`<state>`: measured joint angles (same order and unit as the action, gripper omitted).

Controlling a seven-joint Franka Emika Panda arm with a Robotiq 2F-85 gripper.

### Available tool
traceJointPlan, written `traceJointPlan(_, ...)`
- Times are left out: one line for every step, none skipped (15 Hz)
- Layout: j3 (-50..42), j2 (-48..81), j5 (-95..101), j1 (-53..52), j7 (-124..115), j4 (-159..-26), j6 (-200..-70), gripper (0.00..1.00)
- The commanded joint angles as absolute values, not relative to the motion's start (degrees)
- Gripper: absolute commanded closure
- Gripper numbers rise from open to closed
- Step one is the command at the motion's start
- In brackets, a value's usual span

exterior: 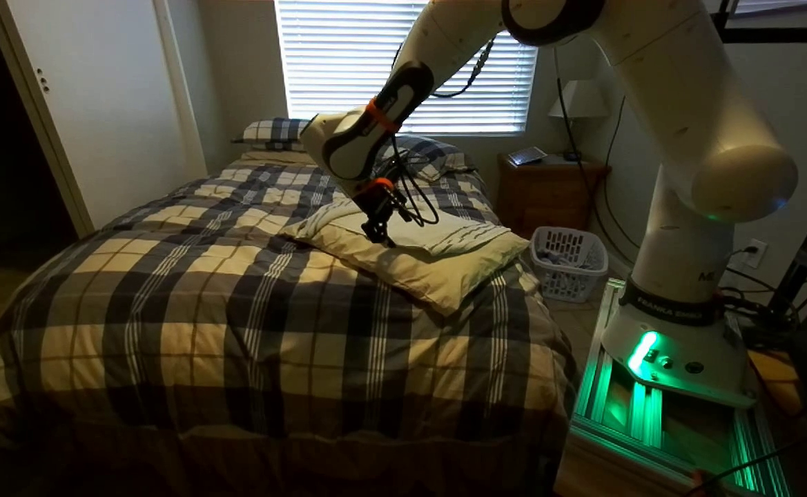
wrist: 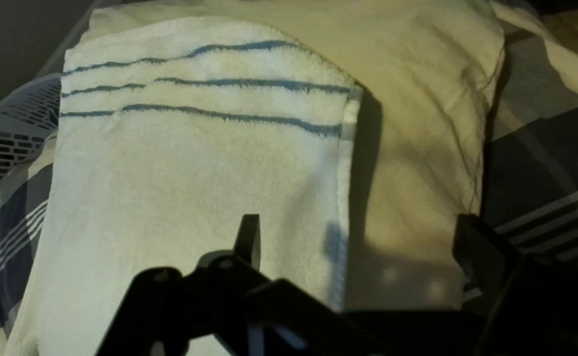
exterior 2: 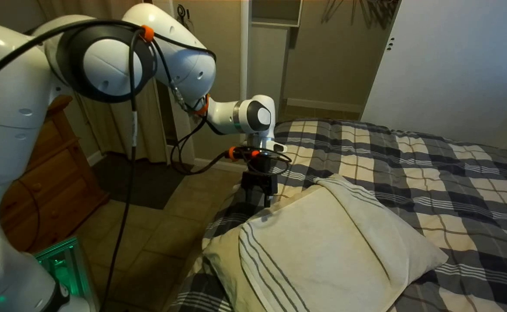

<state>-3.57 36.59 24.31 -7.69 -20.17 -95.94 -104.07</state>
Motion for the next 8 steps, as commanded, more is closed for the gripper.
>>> traceJointPlan(-4.90, 40.76, 26.88, -10.24, -25.04, -95.89, -108.28, 0.00)
traceJointPlan(-5.18, 41.65, 26.92, -10.69, -25.99, -95.65, -108.62, 0.00)
traceJointPlan(-5.31, 42.29, 26.61, -10.99, -26.50, -95.62, -108.63, 0.00)
traceJointPlan(-5.64, 42.46, 26.28, -11.32, -27.15, -95.79, -107.84, 0.00)
traceJointPlan(-6.28, 42.50, 26.51, -11.83, -28.39, -95.91, -107.40, 0.00)
traceJointPlan(-6.60, 42.18, 26.25, -11.94, -28.87, -96.13, -107.12, 0.00)
traceJointPlan(-7.31, 41.90, 26.78, -12.48, -30.10, -96.31, -106.92, 0.00)
traceJointPlan(-7.74, 41.53, 27.04, -12.81, -30.74, -96.53, -106.74, 0.00)
